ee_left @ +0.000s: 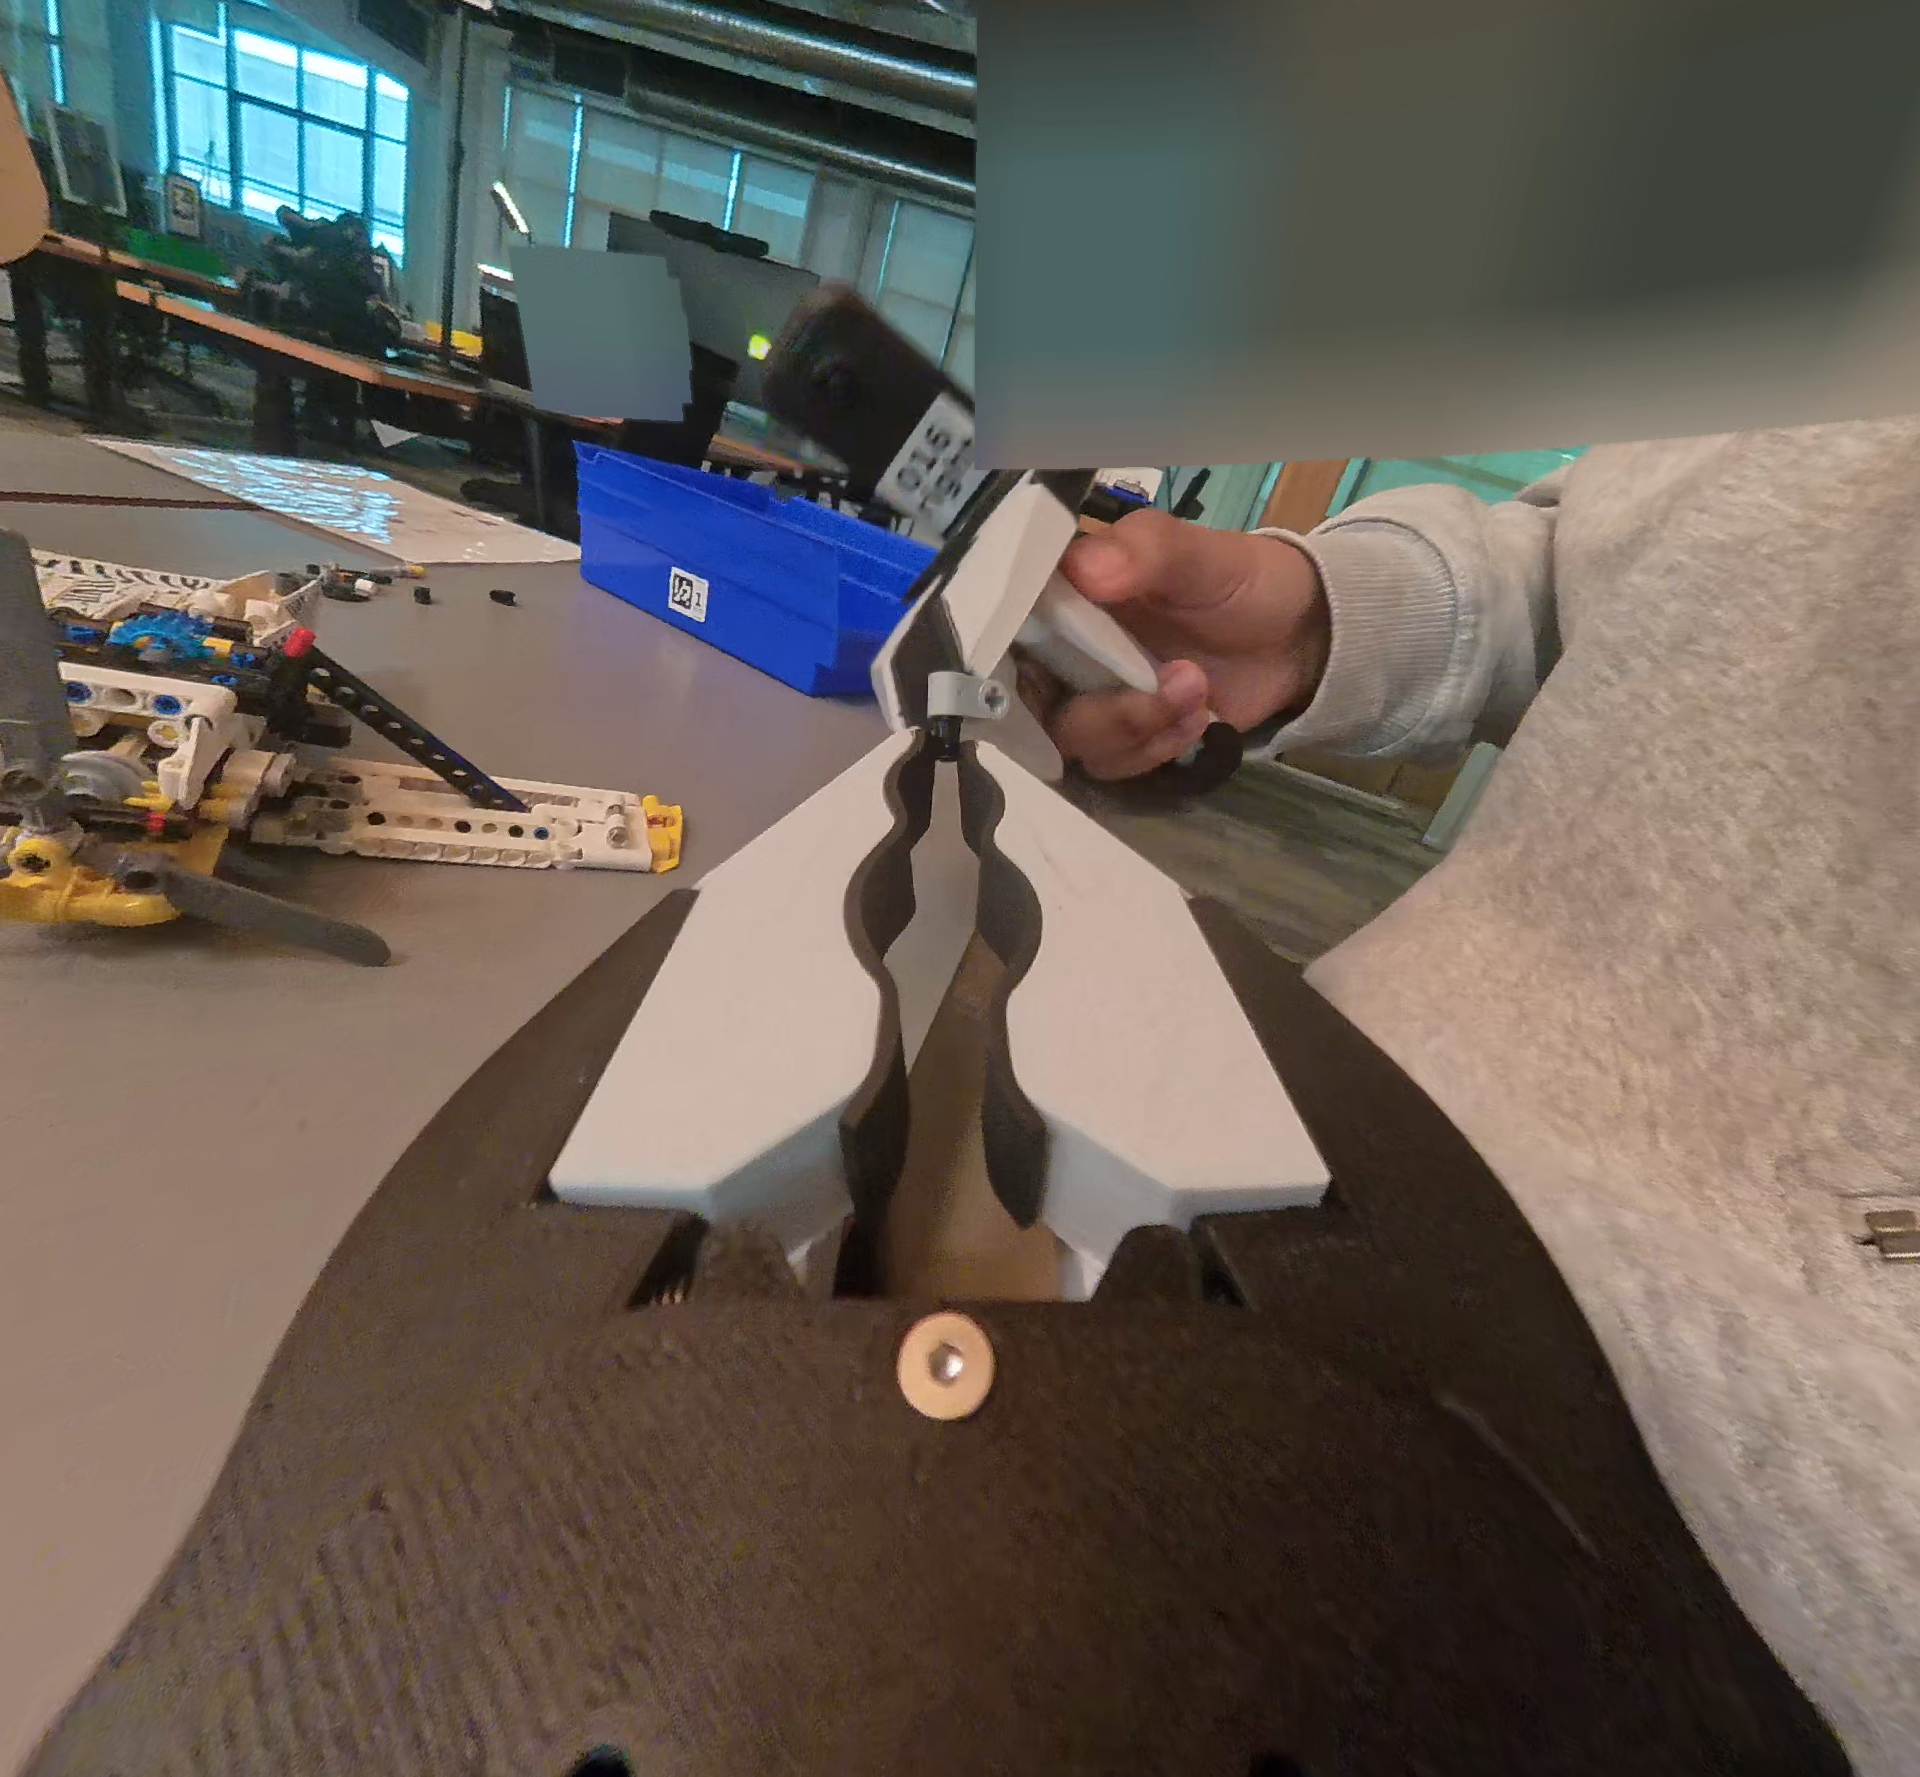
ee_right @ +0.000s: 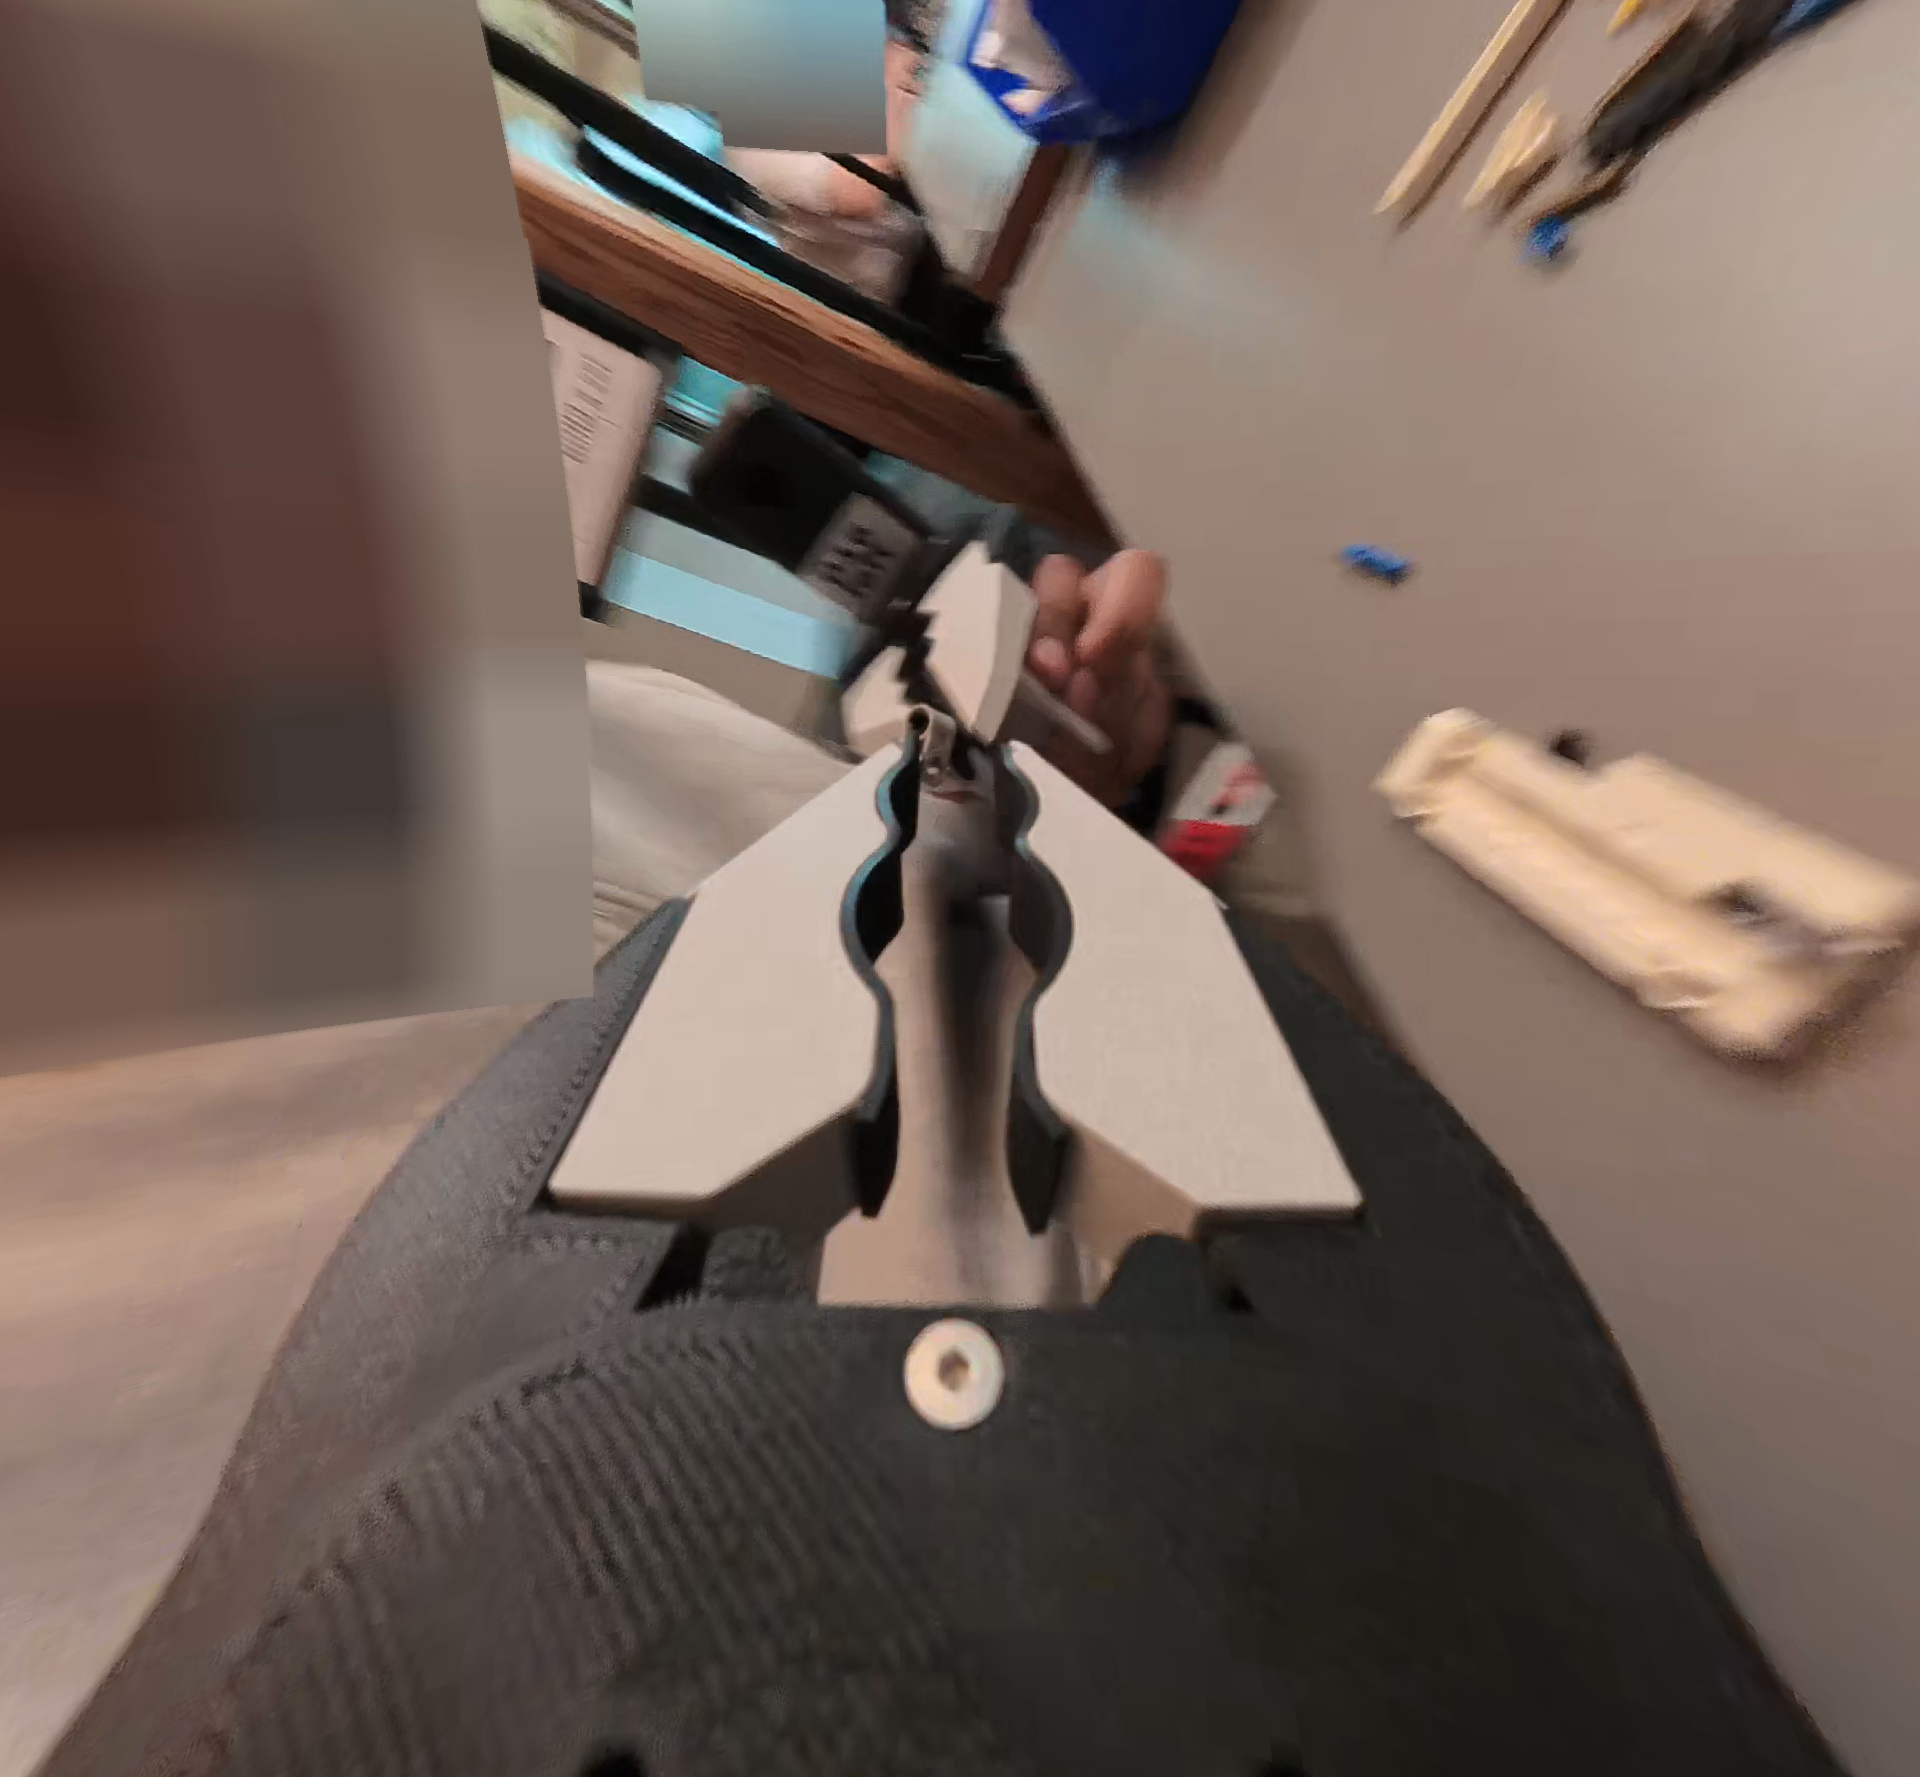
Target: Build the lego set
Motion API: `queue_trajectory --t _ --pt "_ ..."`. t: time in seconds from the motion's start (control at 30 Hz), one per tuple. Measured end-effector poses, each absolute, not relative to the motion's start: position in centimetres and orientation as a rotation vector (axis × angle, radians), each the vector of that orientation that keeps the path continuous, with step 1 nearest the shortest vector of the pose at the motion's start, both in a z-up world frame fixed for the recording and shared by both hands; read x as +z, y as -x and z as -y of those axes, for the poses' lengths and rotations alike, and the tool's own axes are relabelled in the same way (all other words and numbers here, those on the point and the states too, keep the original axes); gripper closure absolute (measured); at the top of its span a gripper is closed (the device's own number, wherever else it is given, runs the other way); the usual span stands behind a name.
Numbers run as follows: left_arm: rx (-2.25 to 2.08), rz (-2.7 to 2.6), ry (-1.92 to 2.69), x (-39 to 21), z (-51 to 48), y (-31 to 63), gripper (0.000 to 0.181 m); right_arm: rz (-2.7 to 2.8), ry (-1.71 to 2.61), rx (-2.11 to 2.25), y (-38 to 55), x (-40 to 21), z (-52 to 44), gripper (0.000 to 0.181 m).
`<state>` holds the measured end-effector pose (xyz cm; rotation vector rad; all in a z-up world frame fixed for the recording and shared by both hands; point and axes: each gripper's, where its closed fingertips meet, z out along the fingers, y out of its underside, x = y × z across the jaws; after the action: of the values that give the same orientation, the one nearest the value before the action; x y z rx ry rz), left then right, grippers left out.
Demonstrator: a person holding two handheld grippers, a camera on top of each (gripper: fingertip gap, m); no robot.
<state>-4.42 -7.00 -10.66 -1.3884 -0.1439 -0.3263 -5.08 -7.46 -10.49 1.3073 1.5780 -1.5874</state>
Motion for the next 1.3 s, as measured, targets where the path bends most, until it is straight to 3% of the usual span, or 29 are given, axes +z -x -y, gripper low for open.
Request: queue_trajectory --t 0.27,0.5,1.03,1.3 --pt "-0.199 0.123 1.527 -12.8 6.0 4.6 0.18 -2.482 -1.172 -1.403 5.3 -11.8 6.9 0.167" --pt "-0.16 0.09 1.567 -13.3 5.7 4.2 0.18 -2.477 -1.147 -1.307 4.9 -12.6 7.2 0.175" --pt "-0.112 0.082 1.608 -14.1 5.3 4.3 0.18 -2.602 -1.097 -1.183 4.8 -13.9 6.6 0.176" --pt "-0.084 0.262 1.778 -16.9 5.3 6.9 0.144 -3.09 -0.94 -0.749 6.8 -17.8 1.2 0.176"
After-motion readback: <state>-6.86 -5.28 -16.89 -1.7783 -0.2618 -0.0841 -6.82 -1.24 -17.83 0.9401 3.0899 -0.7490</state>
